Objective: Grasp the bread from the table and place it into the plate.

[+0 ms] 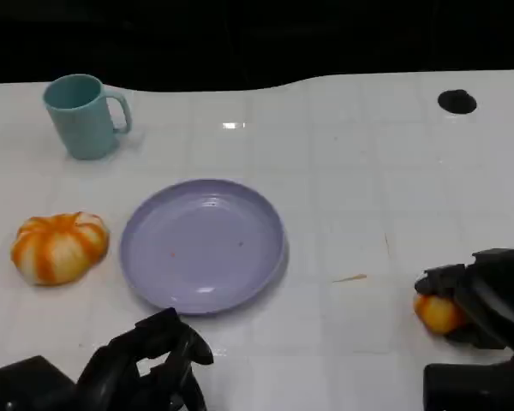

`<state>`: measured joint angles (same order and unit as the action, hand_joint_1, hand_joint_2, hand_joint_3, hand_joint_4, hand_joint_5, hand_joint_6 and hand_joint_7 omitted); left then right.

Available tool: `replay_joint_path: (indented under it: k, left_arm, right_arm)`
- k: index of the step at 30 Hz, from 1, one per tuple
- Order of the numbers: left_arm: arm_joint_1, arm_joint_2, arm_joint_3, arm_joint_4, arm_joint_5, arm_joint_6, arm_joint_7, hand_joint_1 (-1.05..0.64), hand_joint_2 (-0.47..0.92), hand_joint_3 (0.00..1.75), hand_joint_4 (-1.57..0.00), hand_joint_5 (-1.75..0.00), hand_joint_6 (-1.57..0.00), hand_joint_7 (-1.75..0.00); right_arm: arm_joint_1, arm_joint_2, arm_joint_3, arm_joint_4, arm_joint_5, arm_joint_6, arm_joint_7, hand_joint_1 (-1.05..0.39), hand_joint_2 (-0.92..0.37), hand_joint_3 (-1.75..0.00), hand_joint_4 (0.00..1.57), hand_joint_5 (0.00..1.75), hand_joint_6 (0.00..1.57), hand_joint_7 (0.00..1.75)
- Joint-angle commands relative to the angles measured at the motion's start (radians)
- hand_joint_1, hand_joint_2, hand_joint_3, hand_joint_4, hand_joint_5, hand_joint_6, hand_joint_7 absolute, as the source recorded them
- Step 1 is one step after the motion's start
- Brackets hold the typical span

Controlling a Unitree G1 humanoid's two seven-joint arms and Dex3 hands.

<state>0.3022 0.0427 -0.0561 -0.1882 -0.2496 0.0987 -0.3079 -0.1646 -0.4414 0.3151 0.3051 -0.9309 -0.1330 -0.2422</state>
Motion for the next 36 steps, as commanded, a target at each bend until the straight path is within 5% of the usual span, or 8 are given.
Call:
replay_joint_path:
  k: [1, 5, 21, 29, 36]
  left_arm:
    - [0.007, 0.004, -0.002, -0.005, 0.003, -0.008, 0.003, -0.73, 0.92, 0.54, -0.81, -1.75, -0.70, -1.46]
    - [0.008, 0.005, -0.005, -0.008, 0.007, -0.009, 0.007, -0.73, 0.92, 0.55, -0.81, -1.75, -0.70, -1.47]
    - [0.015, 0.006, -0.001, -0.009, 0.000, -0.007, 0.004, -0.70, 0.92, 0.57, -0.80, -1.75, -0.67, -1.47]
    - [0.016, 0.005, -0.001, -0.010, -0.006, -0.005, 0.001, -0.70, 0.92, 0.55, -0.80, -1.75, -0.67, -1.46]
    - [0.017, 0.007, -0.006, -0.009, 0.002, -0.010, 0.003, -0.71, 0.92, 0.54, -0.80, -1.75, -0.68, -1.45]
  right_arm:
    - [-0.015, -0.019, -0.013, 0.030, 0.030, -0.022, -0.062, -0.09, -0.69, -0.45, 0.86, 1.75, 0.74, 1.64]
    - [-0.023, -0.017, -0.014, 0.042, 0.045, -0.055, -0.120, -0.05, -0.51, -0.78, 0.86, 1.75, 0.73, 1.66]
    - [-0.068, 0.034, -0.003, -0.039, 0.070, -0.140, -0.229, -0.05, -0.26, -1.26, 0.97, 1.75, 0.87, 1.52]
    - [-0.112, 0.096, 0.003, -0.039, 0.162, -0.230, -0.180, -0.09, -0.25, -1.34, 0.96, 1.75, 0.80, 1.63]
    - [-0.191, 0.166, 0.027, 0.027, 0.191, -0.278, -0.164, -0.11, -0.22, -1.38, 0.99, 1.75, 0.89, 1.49]
